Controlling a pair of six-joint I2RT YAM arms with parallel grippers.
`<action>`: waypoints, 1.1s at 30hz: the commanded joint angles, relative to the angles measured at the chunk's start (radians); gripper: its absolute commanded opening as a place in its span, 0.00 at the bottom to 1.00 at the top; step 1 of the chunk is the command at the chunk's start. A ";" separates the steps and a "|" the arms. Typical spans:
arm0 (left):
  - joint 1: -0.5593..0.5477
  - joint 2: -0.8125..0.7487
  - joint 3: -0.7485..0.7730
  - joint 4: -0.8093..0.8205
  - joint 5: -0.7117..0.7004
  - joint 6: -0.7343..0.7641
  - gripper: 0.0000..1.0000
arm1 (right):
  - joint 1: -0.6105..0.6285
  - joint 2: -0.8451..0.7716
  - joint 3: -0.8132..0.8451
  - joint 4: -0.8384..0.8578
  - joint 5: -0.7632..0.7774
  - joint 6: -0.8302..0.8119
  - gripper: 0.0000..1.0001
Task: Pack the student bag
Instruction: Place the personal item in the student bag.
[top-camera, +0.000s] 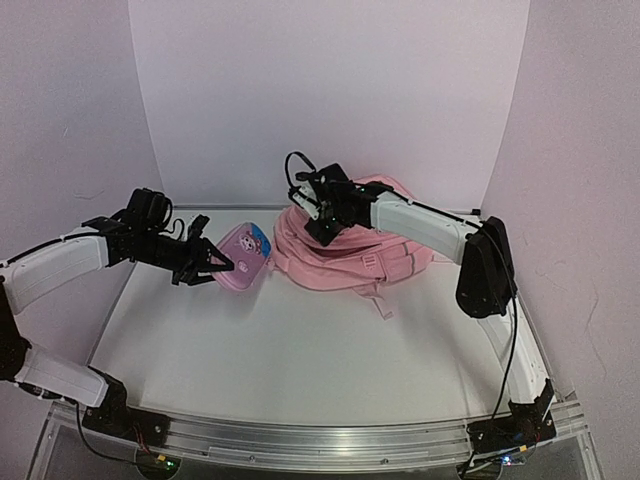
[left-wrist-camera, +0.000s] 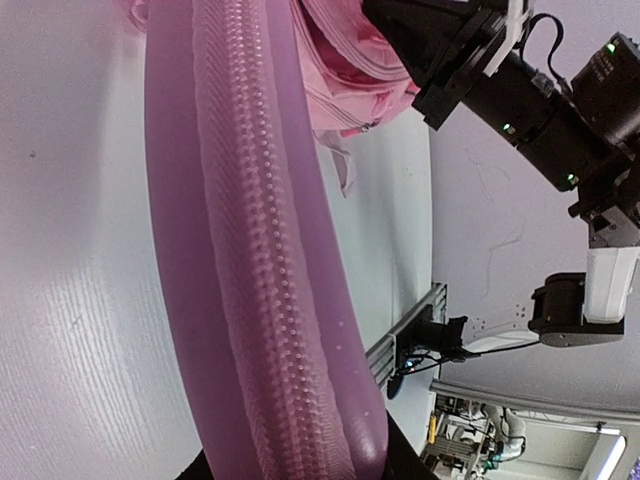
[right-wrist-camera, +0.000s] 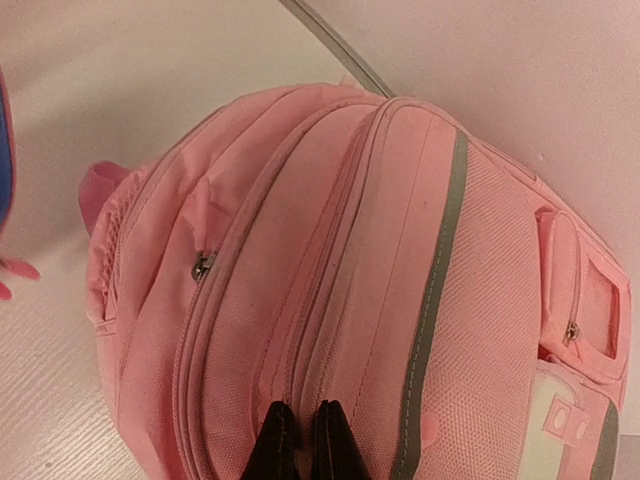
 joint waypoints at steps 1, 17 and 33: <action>-0.003 0.032 -0.013 0.175 0.190 -0.025 0.00 | -0.019 -0.109 0.093 0.069 -0.093 0.094 0.00; -0.177 0.433 0.016 0.821 0.471 -0.305 0.00 | -0.057 -0.109 0.131 0.066 -0.230 0.242 0.00; -0.164 0.560 -0.001 1.358 0.499 -0.641 0.00 | -0.057 -0.170 0.063 0.064 -0.247 0.232 0.00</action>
